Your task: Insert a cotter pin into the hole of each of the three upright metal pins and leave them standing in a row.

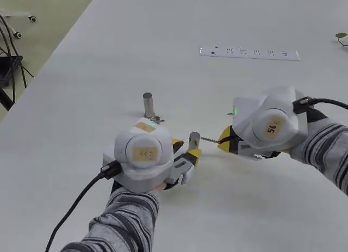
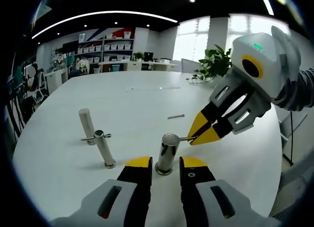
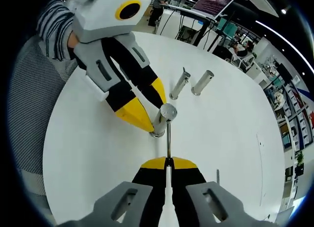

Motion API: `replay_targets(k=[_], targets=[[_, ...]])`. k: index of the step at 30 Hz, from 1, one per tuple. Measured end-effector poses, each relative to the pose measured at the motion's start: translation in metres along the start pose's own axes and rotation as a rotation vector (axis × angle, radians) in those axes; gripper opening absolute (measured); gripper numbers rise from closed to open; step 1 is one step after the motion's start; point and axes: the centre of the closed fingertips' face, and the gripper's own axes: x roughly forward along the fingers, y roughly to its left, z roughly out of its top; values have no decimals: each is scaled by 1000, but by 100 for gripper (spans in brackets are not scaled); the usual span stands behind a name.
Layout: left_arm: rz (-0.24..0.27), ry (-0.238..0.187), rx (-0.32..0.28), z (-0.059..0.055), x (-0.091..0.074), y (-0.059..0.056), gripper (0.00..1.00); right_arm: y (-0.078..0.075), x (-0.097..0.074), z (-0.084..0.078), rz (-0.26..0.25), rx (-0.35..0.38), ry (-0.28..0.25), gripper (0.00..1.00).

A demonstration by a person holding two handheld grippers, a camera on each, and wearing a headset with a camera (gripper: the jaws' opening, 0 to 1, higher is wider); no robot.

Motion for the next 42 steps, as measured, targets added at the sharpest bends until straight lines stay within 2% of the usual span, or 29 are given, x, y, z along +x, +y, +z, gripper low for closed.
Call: replay_targets(k=[3,5,11,16,24,33,42], targets=[[3,3,-15,-1,4,0,17,0,0,1,0,-8,6,0],[8,7,-54,-3,6,0,16,0,0,1,-1,-18,10,0],[16,13,-58,-5,10,-1,14,0,-2,6,-2,-39,22,0],[22,16,-54,-5,10,0,13,3,-5,7,3,-58,41,0],[19,20,-39,-7,10,-1,11,6,-13,9,7,-25,53,0],[30,23,-8,-8,11,0,10,7,-14,11,8,21,35,0],[34,28,13,-8,12,1,10,7,-16,14,-5,28,23,0]])
